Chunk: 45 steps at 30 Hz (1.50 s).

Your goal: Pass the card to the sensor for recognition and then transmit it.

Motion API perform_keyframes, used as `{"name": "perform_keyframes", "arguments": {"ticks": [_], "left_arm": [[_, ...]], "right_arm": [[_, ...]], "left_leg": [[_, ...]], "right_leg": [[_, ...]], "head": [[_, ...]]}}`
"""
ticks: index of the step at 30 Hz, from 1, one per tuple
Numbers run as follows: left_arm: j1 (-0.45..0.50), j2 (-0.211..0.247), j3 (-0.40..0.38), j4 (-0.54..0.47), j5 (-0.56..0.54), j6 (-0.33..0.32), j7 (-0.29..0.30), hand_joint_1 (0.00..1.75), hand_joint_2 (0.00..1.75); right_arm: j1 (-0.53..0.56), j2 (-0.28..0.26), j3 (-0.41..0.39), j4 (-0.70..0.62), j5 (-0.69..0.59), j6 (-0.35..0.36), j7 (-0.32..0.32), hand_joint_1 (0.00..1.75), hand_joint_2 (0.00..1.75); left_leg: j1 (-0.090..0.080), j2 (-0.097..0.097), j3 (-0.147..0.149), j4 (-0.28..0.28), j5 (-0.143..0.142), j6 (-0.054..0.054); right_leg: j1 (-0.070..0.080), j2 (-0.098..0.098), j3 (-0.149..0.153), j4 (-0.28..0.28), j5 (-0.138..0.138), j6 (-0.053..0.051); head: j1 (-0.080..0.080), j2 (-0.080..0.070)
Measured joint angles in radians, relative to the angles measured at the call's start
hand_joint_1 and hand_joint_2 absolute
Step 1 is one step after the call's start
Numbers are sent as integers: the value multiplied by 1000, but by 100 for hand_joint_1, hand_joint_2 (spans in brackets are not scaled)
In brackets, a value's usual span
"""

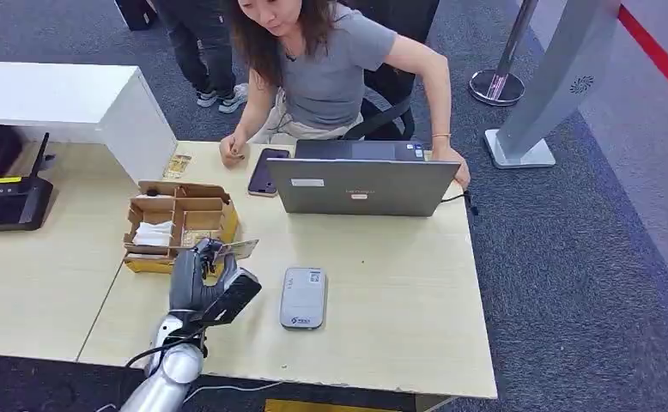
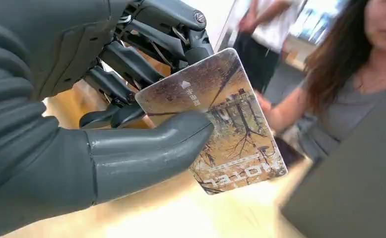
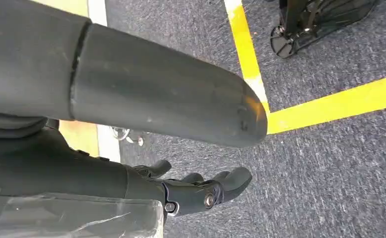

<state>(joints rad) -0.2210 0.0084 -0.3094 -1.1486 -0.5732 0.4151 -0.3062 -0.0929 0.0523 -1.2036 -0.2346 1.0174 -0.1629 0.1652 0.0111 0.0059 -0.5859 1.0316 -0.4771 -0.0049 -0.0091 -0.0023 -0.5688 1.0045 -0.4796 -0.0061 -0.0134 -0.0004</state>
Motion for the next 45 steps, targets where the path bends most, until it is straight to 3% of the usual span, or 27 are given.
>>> {"name": "perform_keyframes", "arguments": {"ticks": [5, 12, 20, 29, 37, 45], "left_arm": [[-57, 54, -35, 19, -178, 19, 46, 175, 175], [-116, 75, -87, 43, -278, 19, 74, 175, 175], [-136, 76, -120, 63, -305, 20, 78, 175, 175], [-203, 32, -259, 120, -543, 51, 154, 175, 175], [-233, 17, -404, 135, -692, 2, 222, 175, 175], [-247, 15, -481, 145, -690, -52, 234, 175, 175]], "right_arm": [[0, 0, 2, 0, 12, 11, 2, 0, 0], [-1, 0, 8, 1, 16, 15, 1, 0, 0], [-1, 0, 11, 2, 18, 16, 1, 0, 0], [-7, 0, 34, 2, 49, 19, 2, 0, 0], [-7, 0, 50, 2, 53, 27, 3, 0, 0], [-7, 0, 52, 2, 53, 28, 2, 0, 0]], "left_leg": [[0, 0, 0, 0, 1, -1], [0, 0, 0, 0, 0, -1], [0, 0, 0, 0, 0, -1], [-1, 0, 0, 1, 0, 0], [-1, 0, 0, 1, 0, 0], [0, 0, 0, 1, 0, 0]], "right_leg": [[0, 0, 0, 0, 0, 0], [0, 0, 0, 0, 0, 0], [0, 0, 0, 0, 0, 0], [0, 0, 0, 0, 0, 0], [0, 0, 0, 0, 0, 0], [0, 0, 0, 0, 0, 0]], "head": [[0, 0], [0, 0], [0, 0], [0, 0], [0, 0], [0, 0]]}}
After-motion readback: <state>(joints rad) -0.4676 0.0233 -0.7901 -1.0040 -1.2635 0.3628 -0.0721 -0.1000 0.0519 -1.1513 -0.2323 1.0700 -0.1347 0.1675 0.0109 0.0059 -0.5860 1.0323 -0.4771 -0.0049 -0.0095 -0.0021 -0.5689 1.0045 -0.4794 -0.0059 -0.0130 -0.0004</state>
